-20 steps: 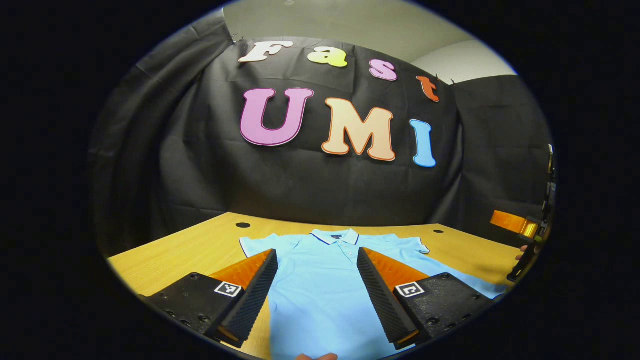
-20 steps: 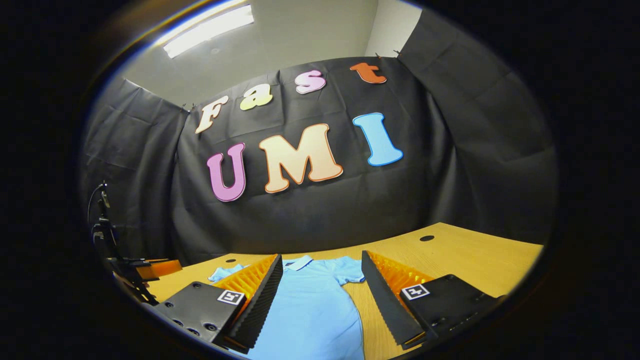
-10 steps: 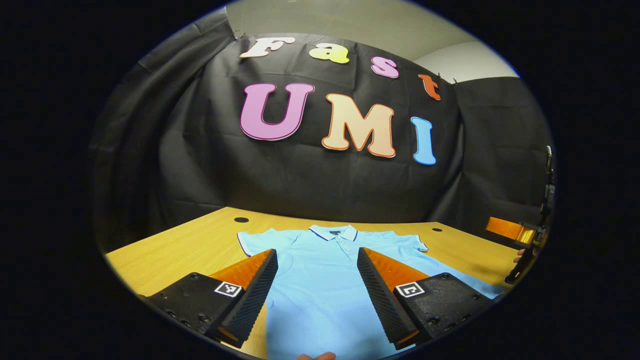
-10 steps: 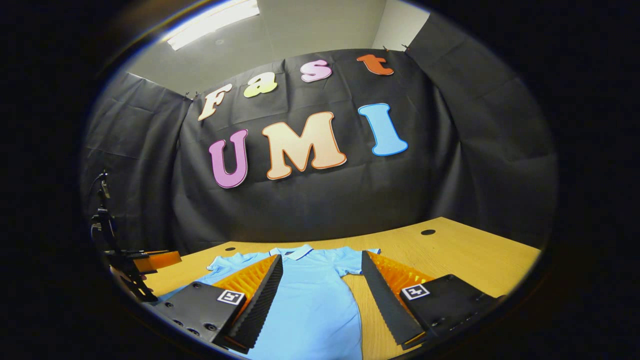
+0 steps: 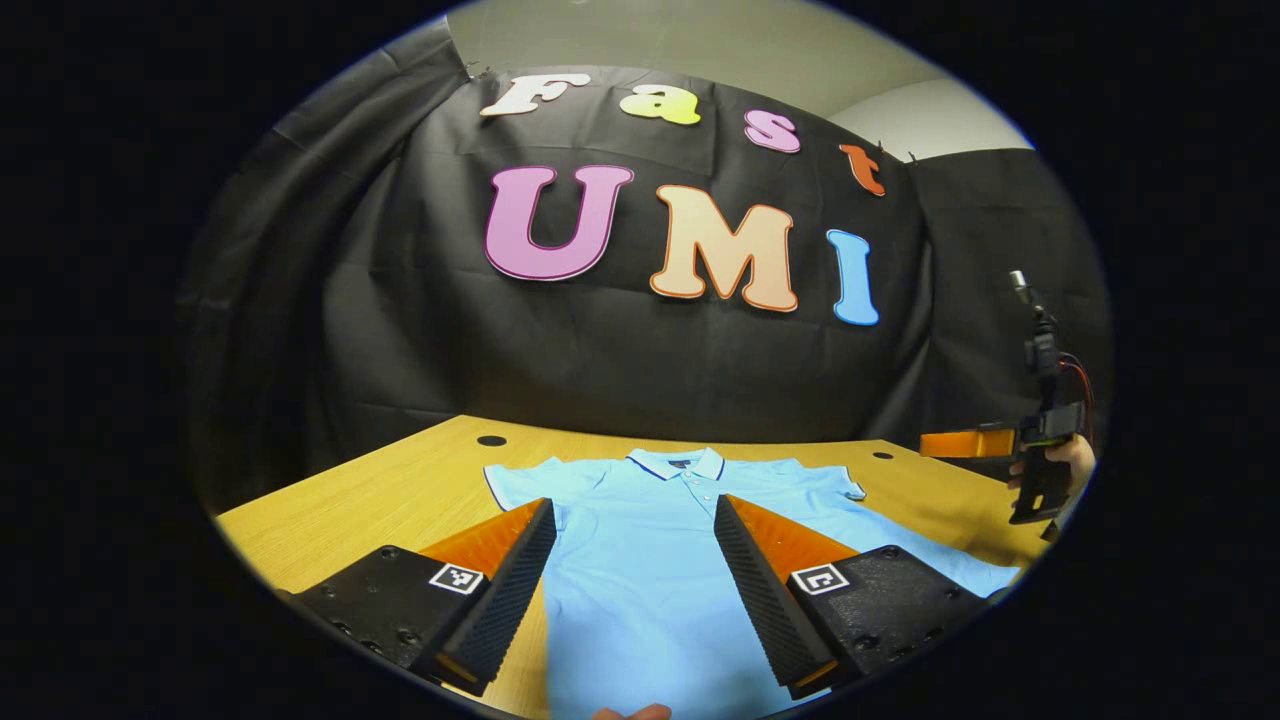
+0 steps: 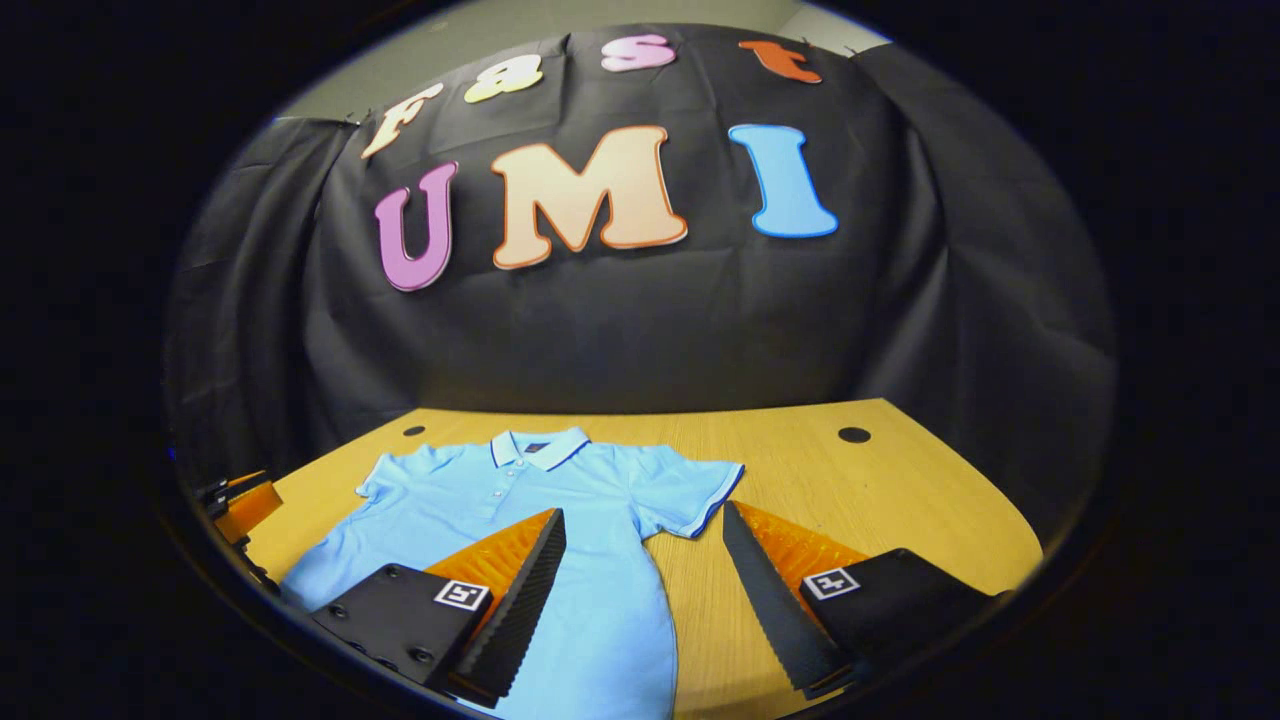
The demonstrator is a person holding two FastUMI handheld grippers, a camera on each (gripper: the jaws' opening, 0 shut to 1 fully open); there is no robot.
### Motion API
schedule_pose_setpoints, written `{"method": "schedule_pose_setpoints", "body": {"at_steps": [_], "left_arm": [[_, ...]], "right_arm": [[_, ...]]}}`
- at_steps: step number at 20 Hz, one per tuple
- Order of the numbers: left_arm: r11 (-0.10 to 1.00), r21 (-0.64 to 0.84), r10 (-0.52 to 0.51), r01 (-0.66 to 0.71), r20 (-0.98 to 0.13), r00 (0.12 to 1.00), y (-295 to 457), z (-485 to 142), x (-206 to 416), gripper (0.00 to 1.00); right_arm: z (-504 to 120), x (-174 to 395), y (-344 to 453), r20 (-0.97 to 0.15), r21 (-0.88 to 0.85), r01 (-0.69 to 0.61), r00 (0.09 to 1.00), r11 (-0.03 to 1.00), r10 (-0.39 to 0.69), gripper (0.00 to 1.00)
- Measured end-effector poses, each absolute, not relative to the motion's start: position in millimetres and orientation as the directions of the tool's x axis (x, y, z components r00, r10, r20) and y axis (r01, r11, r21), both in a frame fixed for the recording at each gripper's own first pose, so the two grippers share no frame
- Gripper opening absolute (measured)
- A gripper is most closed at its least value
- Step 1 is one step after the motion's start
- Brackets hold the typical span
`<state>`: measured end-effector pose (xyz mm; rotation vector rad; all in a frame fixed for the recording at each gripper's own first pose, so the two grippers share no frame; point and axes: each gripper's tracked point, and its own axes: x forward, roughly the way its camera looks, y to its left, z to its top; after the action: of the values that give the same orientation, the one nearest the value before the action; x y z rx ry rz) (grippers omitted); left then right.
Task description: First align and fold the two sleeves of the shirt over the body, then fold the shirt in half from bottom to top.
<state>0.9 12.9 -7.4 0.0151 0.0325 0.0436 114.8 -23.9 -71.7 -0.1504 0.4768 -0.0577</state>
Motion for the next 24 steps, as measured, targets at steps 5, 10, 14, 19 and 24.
{"method": "schedule_pose_setpoints", "body": {"at_steps": [5,10,14,19,24], "left_arm": [[0.998,0.024,0.059,-0.058,-0.039,0.998,23.4,-9.3,0.7,0.95],[0.997,0.023,0.078,-0.077,-0.053,0.996,33.8,-13.4,3.1,0.95],[0.996,0.015,0.091,-0.09,-0.061,0.994,41.3,-14.6,4.8,0.95],[0.995,0.004,0.104,-0.104,-0.066,0.992,49.3,-18.2,5.7,0.95],[0.994,-0.003,0.104,-0.105,-0.074,0.992,49.8,-20.3,6.5,0.95]], "right_arm": [[-94.3,180.3,-46.6,-0.5,-0.147,0.091,0.852,0.985,-0.154,0.97],[-133.7,233.3,-75.6,-0.576,-0.187,0.13,0.789,0.974,-0.216,0.97],[-178.5,252.8,-94.2,-0.627,-0.166,0.18,0.74,0.97,-0.245,0.98],[-199.8,255.1,-118.0,-0.645,-0.223,0.198,0.704,0.955,-0.296,0.98],[-205.4,254.9,-123.3,-0.638,-0.246,0.189,0.707,0.951,-0.305,0.92]]}}
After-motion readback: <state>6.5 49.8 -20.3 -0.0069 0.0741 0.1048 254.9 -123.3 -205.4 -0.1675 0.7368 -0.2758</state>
